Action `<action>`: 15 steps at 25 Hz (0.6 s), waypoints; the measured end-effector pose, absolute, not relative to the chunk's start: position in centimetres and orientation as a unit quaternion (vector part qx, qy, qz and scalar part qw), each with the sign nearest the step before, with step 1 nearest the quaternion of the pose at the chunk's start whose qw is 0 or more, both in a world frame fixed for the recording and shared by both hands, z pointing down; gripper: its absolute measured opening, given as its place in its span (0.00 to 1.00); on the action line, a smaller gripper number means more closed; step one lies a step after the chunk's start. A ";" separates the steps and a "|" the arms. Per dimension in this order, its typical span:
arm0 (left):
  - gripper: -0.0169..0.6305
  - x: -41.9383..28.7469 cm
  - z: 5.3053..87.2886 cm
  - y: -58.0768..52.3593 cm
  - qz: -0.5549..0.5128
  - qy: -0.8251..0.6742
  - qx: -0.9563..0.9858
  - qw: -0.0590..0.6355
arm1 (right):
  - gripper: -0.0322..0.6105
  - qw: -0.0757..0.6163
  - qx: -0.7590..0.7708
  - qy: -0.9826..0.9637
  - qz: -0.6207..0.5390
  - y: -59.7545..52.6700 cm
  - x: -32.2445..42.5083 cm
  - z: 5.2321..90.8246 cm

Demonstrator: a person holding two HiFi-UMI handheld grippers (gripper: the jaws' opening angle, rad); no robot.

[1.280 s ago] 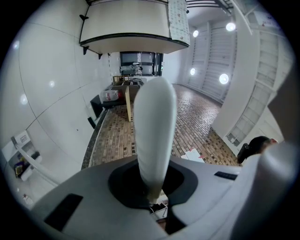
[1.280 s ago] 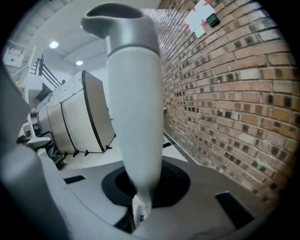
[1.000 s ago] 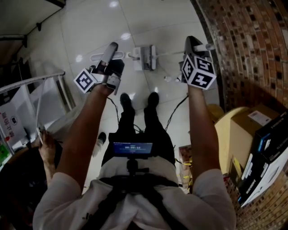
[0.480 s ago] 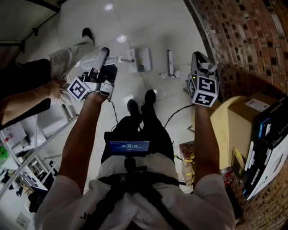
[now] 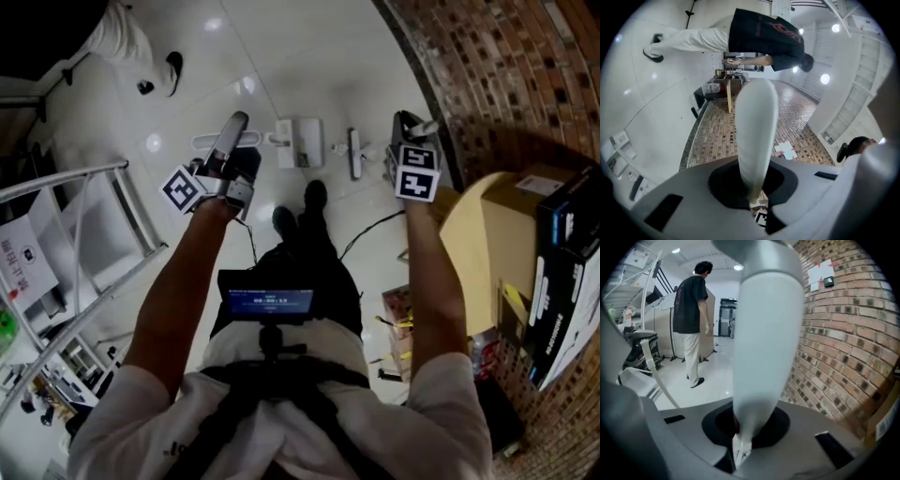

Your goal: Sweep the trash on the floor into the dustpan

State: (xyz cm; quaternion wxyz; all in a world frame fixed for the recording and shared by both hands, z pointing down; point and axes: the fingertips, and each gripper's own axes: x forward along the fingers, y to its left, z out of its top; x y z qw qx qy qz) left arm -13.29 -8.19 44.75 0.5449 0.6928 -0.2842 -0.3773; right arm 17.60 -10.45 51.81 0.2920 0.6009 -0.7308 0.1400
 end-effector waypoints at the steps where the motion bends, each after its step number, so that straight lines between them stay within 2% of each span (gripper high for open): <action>1: 0.04 -13.3 45.3 -7.7 -0.373 -0.287 0.689 0.551 | 0.08 0.286 0.603 -0.729 0.152 -10.5 17.1 52.0; 8: 0.04 -14.1 47.1 -5.9 -0.361 -0.292 0.685 0.562 | 0.08 0.189 0.633 -0.714 0.230 -9.2 14.5 52.0; 15: 0.04 -14.3 47.1 -5.4 -0.364 -0.279 0.686 0.565 | 0.08 0.165 0.613 -0.735 0.239 -7.8 13.3 50.1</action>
